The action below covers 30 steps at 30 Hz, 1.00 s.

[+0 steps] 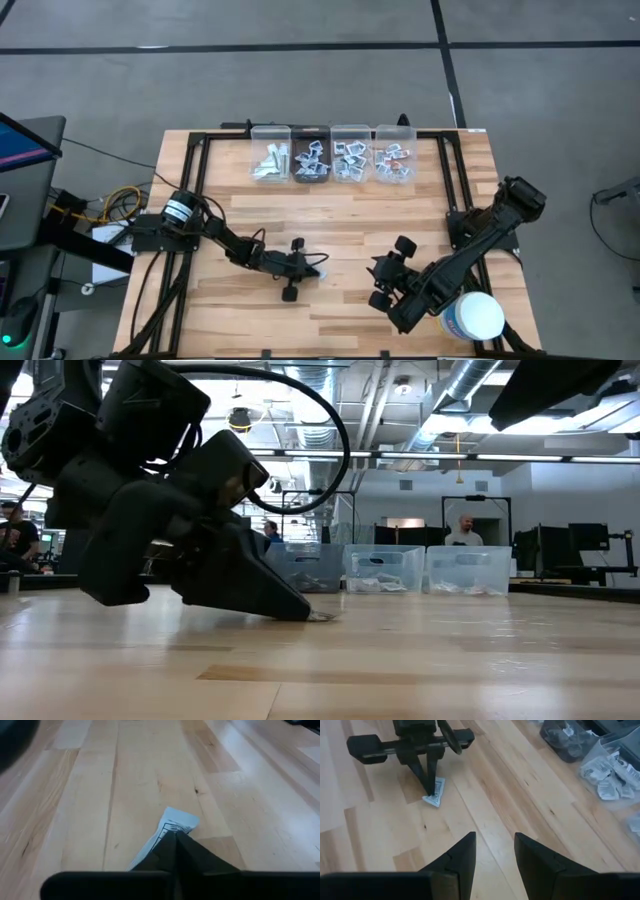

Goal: Pick & Place First Aid Supplies
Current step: Put the ointment pack into the right transparent bin

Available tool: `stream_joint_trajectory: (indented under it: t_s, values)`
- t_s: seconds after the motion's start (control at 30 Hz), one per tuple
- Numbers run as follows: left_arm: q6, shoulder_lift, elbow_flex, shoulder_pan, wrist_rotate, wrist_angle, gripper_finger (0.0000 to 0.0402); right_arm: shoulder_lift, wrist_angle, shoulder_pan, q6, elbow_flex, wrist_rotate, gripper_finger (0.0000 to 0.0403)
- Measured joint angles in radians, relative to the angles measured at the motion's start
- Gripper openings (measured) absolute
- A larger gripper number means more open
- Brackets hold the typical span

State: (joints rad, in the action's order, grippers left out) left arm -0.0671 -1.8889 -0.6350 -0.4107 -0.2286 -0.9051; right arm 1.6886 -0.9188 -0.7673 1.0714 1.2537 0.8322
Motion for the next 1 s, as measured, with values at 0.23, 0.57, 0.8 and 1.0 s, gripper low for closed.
stream_joint_trajectory:
  t_s: [0.23, 0.57, 0.8, 1.0]
  values:
    - [-0.044, 0.061, 0.005, 0.007, -0.021, 0.010, 0.0006, -0.001, 0.000, 0.000, 0.000, 0.000, 0.002, 0.0129]
    - [-0.320, 0.308, 0.002, 0.105, -0.018, -0.022, 0.0006, 0.008, 0.046, 0.027, -0.053, 0.003, 0.003, 0.0129]
    - [-0.649, 0.426, 0.002, 0.167, -0.015, -0.026, 0.0006, 0.003, 0.154, 0.076, -0.230, 0.003, 0.004, 0.0128]
    - [-0.673, 0.473, 0.002, 0.163, -0.008, -0.037, 0.0007, 0.002, 0.194, 0.118, -0.298, 0.003, 0.006, 0.0124]
